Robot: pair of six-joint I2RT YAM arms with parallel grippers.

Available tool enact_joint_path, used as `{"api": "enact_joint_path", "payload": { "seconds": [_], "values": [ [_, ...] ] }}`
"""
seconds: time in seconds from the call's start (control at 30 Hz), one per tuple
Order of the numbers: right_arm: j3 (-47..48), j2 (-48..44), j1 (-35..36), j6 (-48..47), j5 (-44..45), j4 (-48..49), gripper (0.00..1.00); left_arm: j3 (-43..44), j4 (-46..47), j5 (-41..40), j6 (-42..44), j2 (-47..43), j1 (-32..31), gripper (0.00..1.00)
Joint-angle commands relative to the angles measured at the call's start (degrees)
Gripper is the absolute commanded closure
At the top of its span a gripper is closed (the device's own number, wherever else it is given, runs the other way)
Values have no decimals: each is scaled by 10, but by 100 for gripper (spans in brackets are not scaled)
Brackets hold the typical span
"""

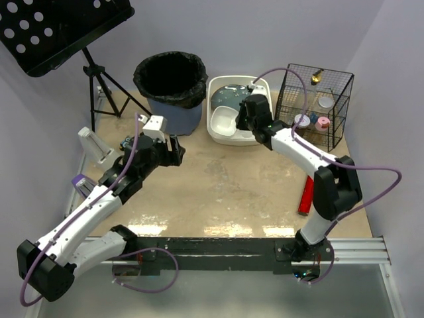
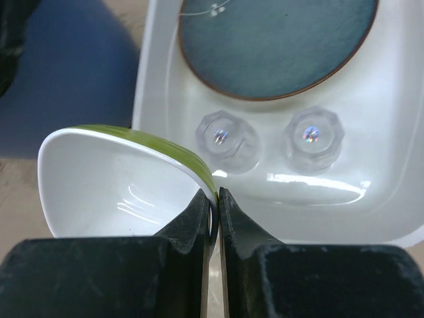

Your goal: Clear the kitchen counter

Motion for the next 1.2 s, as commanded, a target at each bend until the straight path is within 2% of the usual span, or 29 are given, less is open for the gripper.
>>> {"api": "enact_joint_path", "payload": {
  "seconds": [0.0,0.57,0.83,1.17],
  "values": [
    [74,49,-18,-16,38,15,100,-9,6,-12,4,-15,1,26],
    [347,259,-67,-48,71,-15,100,-19,-20,-16,0,-34,1,26],
    [364,317,-77,-55,75,7,100,-26,-25,-12,-4,-37,1,26],
    [359,339,-100,-47,62,27,100,-26,-26,-15,-4,-30,1,26]
  ]
}}
